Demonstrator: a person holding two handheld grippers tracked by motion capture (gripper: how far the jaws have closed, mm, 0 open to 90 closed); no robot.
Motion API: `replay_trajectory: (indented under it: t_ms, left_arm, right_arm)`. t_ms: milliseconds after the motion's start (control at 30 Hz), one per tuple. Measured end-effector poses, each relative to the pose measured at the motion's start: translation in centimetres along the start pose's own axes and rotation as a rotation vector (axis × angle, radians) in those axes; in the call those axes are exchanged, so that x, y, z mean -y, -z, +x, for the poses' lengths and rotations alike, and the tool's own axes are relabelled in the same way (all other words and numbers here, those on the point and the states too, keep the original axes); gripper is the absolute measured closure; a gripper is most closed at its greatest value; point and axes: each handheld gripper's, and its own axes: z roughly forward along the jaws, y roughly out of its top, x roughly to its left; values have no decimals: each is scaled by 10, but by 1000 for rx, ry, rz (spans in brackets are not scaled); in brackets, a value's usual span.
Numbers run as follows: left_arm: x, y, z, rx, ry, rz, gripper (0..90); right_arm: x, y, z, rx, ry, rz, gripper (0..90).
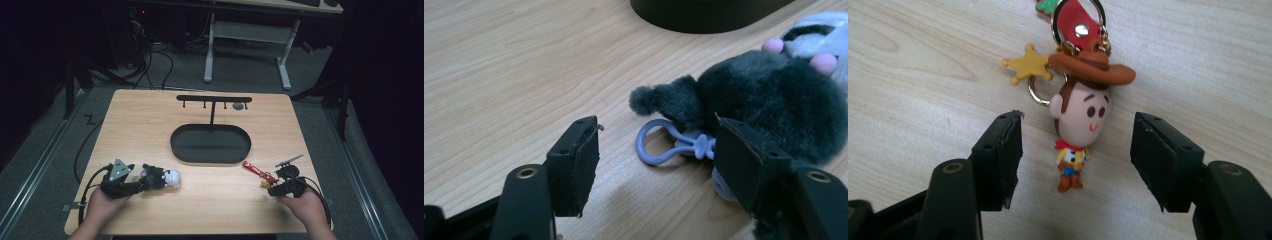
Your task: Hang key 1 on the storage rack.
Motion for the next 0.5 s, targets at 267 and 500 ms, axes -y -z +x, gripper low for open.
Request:
replay_trajectory:
  t_ms: [267, 500]
  left_arm:
    - [1, 2, 1, -2, 2, -4, 350]
    - [1, 2, 1, 1, 2, -3, 351]
  right_arm:
    - [-8, -10, -1, 12, 16, 30, 518]
    - [-12, -14, -1, 24, 17, 41, 560]
